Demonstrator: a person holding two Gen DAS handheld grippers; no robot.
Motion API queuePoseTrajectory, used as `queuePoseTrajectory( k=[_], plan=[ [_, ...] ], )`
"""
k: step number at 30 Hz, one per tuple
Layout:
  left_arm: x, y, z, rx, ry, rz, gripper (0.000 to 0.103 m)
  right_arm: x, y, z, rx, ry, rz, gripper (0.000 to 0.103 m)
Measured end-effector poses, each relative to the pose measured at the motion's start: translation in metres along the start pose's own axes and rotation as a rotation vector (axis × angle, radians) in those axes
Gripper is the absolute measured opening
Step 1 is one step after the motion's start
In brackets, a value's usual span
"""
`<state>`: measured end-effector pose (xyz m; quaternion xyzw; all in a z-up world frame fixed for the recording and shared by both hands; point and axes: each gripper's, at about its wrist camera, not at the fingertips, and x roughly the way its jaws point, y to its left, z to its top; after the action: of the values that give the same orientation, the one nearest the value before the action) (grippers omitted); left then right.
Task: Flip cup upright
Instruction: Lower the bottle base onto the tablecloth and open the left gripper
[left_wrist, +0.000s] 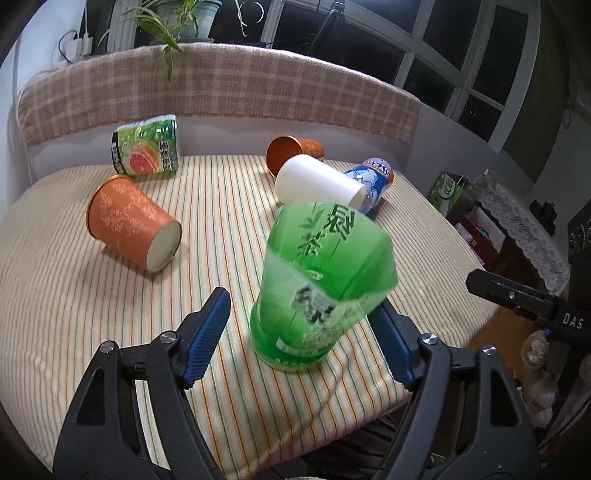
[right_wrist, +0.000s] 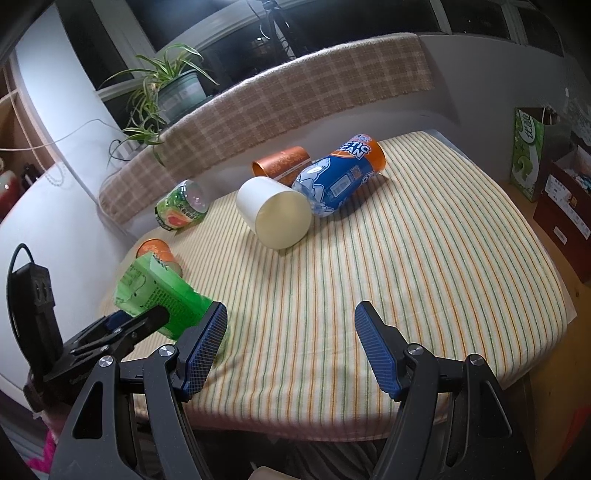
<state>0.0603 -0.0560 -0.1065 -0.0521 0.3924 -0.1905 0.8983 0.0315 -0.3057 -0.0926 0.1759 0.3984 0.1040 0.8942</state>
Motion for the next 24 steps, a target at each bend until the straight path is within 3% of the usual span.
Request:
queuePoseTrajectory(
  k=[6,11,17,20,22,24],
  plan=[
    [-0.009,0.003,-0.007,-0.014,0.012,-0.003,0.08,-0.002,0.007,0.0,-0.03,-0.018,0.003,0.071],
    [-0.028,0.001,-0.014,0.026,-0.036,0.063,0.08,-0.011,0.022,0.0,-0.095,-0.072,-0.007,0.071],
    [-0.057,0.0,-0.021,0.051,-0.127,0.142,0.08,-0.02,0.039,-0.002,-0.166,-0.145,-0.026,0.072],
    [-0.07,0.0,-0.021,0.058,-0.18,0.177,0.08,-0.024,0.048,-0.003,-0.201,-0.18,-0.038,0.077],
    [-0.08,0.0,-0.02,0.056,-0.222,0.195,0.083,-0.028,0.054,-0.006,-0.23,-0.214,-0.052,0.079],
    [-0.089,-0.001,-0.019,0.052,-0.262,0.211,0.092,-0.031,0.062,-0.008,-0.266,-0.245,-0.07,0.08]
  ],
)
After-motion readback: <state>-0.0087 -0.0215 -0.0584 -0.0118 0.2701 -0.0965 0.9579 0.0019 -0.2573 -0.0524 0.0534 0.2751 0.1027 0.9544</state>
